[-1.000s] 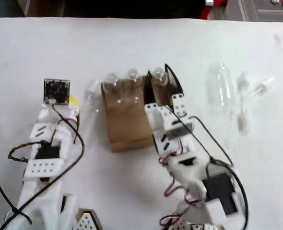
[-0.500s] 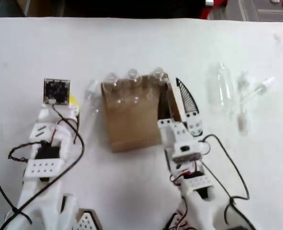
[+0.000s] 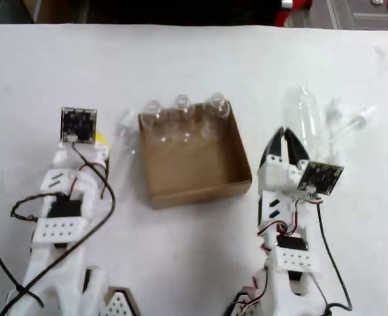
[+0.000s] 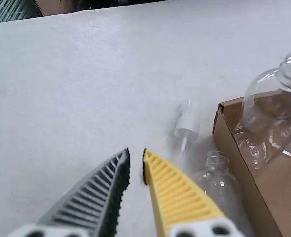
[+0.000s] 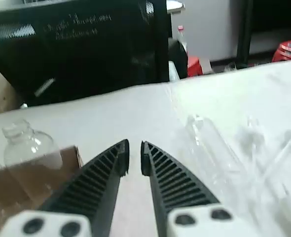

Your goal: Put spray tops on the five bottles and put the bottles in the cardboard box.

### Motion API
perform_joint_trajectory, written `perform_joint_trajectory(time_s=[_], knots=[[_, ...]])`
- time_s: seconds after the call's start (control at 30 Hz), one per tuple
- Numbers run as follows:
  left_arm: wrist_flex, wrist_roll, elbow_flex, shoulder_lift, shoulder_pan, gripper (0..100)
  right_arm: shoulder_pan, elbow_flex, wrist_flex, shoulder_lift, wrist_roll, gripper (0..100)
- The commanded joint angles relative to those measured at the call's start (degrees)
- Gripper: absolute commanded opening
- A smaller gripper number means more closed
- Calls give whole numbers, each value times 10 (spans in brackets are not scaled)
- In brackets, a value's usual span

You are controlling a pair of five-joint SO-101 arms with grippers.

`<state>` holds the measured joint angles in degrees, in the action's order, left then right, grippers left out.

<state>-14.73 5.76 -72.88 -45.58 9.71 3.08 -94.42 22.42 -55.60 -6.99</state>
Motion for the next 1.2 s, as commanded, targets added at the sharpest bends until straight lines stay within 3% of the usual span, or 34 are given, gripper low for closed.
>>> perform_joint_trajectory(time_s=[0.0, 0.3, 0.43, 0.67, 0.87, 1.03, 1.17], knots=[[-99, 33, 95, -13, 20, 50, 9, 18, -50, -25, -8, 32], [-354, 116, 273, 22, -18, 50, 9, 18, -51, -13, -7, 44], [-506, 142, 428, 144, -53, 50, 9, 17, -52, 0, -7, 116], [-675, 149, 611, 424, -58, 50, 9, 19, -51, 19, -8, 144], [-668, 148, 627, 537, -58, 53, 9, 20, -50, 21, -8, 145], [-665, 145, 625, 518, -58, 63, 9, 20, -50, 21, -7, 145], [-665, 117, 605, 483, -57, 146, 9, 20, -50, 21, -7, 145]])
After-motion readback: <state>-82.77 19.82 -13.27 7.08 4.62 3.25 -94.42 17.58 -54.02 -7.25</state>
